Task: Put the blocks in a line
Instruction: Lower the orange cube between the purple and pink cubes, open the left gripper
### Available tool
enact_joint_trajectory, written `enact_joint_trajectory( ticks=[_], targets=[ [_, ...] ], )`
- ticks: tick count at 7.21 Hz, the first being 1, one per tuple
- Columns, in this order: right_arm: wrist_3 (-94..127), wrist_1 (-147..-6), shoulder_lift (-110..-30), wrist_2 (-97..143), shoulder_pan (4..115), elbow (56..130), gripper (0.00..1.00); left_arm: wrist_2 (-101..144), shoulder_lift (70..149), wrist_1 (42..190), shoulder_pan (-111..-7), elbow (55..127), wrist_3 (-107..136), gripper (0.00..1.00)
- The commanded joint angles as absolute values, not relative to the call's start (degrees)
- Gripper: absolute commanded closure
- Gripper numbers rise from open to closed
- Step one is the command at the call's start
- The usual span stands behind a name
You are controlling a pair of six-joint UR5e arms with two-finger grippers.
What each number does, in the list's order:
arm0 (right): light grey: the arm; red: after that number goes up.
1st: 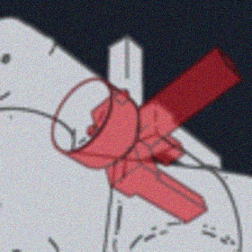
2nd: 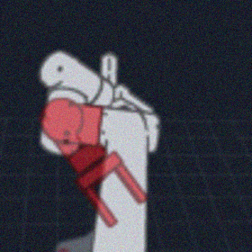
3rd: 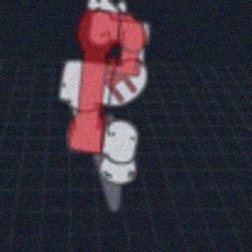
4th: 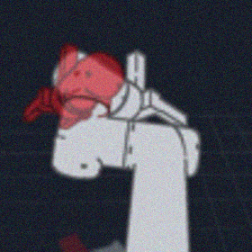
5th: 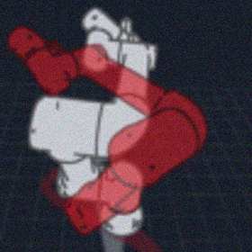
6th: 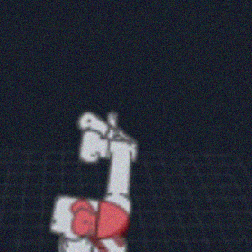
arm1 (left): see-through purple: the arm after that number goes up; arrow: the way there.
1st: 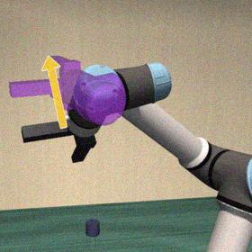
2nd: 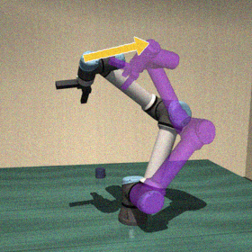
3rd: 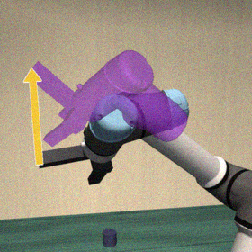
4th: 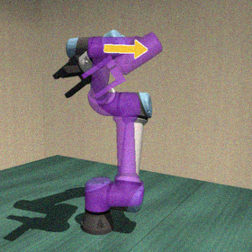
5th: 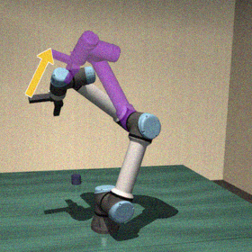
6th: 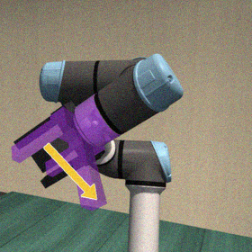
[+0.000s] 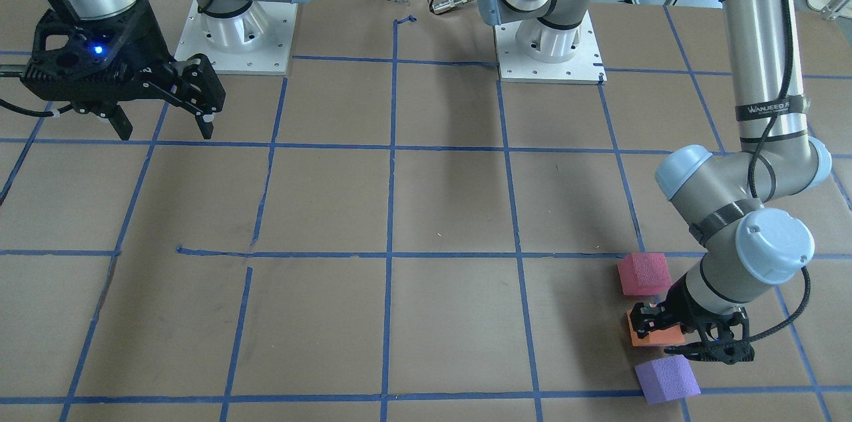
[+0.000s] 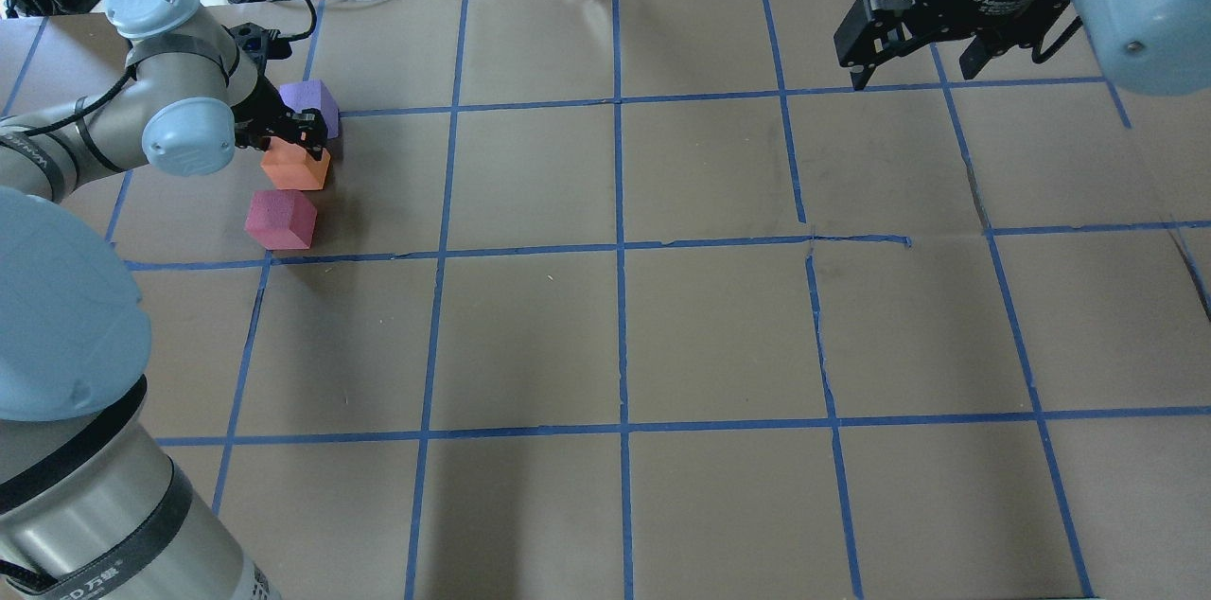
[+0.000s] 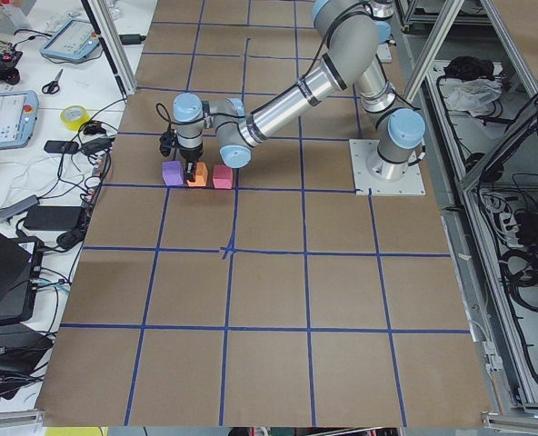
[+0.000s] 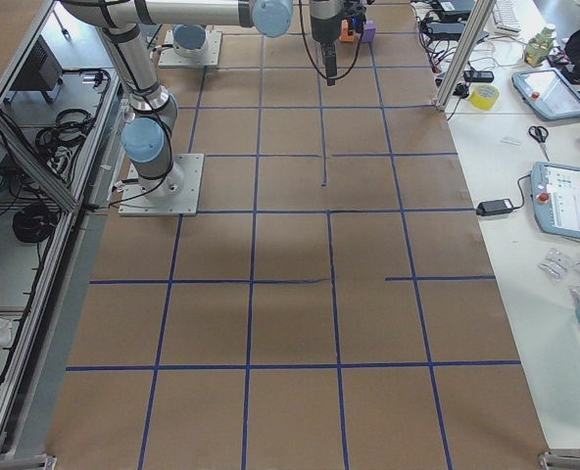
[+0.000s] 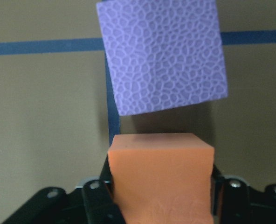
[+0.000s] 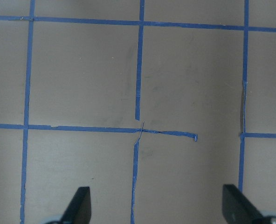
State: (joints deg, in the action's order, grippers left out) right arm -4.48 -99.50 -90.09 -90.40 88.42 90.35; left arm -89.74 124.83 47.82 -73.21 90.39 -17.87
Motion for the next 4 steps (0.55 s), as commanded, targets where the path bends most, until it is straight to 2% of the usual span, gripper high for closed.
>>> enact_joint_trajectory(
  ticks=[1,2,3,4],
  targets=[
    [-4.48,-99.58,-90.09,-90.35,88.42,90.35,0.0,-89.82,124.72,47.55,-73.21,90.18,-17.84,0.22],
    [-4.48,-99.49,-90.09,-90.35,88.5,90.35,0.0,-89.74,124.02,47.64,-73.21,89.91,-17.84,0.07],
    [-4.48,-99.49,-90.09,-90.35,88.42,90.35,0.0,-89.74,123.06,47.9,-73.21,89.91,-17.75,0.01],
    [-4.48,-99.49,-90.09,-90.26,88.42,90.35,0.0,-90.0,121.65,48.34,-73.3,89.83,-17.84,0.0]
  ],
)
